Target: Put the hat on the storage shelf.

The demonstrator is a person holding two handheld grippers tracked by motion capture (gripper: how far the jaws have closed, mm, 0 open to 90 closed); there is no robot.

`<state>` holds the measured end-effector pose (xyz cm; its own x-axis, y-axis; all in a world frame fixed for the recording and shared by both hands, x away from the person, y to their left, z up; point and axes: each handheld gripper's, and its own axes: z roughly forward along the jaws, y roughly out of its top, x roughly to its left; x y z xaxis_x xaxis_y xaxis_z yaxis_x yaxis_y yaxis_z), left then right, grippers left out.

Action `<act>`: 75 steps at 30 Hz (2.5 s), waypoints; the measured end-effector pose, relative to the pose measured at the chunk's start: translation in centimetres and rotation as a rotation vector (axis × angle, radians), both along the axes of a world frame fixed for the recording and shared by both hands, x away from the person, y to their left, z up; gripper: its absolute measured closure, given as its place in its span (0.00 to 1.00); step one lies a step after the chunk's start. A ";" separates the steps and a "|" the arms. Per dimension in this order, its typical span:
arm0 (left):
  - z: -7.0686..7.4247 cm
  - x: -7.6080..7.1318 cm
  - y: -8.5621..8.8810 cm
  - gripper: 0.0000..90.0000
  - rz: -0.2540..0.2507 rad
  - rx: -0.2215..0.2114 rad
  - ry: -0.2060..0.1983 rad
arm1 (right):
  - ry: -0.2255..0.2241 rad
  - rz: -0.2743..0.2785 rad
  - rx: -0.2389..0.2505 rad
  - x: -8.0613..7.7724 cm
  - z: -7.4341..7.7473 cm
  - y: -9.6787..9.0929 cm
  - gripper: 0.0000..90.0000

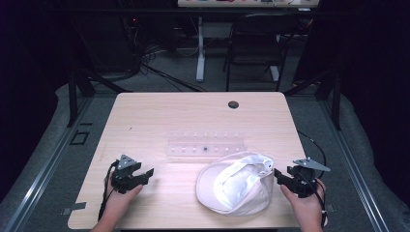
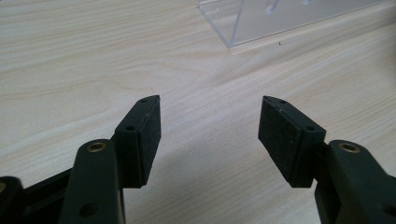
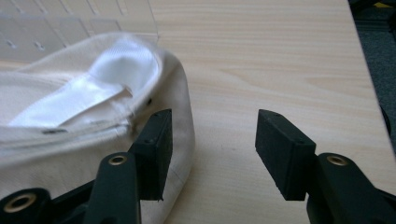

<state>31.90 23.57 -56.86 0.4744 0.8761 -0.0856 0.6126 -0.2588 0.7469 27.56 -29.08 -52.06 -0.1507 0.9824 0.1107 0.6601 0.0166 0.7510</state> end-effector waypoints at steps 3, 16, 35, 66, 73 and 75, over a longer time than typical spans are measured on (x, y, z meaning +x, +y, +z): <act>0.1 -0.1 -0.1 0.44 -0.005 0.002 -0.005 | 0.000 0.016 0.044 0.1 1.5 0.1 0.52; 0.1 -0.1 -0.1 0.44 -0.003 -0.006 -0.003 | 0.054 0.110 0.003 1.9 3.7 2.8 0.43; 0.0 0.0 -0.2 0.44 -0.007 -0.010 0.004 | 0.186 0.101 0.168 1.8 1.1 3.8 0.46; -0.1 0.0 -0.1 0.44 -0.008 0.002 0.007 | 0.514 0.217 -0.208 8.0 6.3 3.2 0.92; -0.1 0.0 -0.2 0.44 -0.010 0.006 0.007 | 0.583 0.181 -0.183 9.0 6.0 3.3 0.80; -0.1 0.0 -0.2 0.44 -0.010 0.006 0.006 | 0.597 0.162 -0.156 9.1 6.0 3.5 0.75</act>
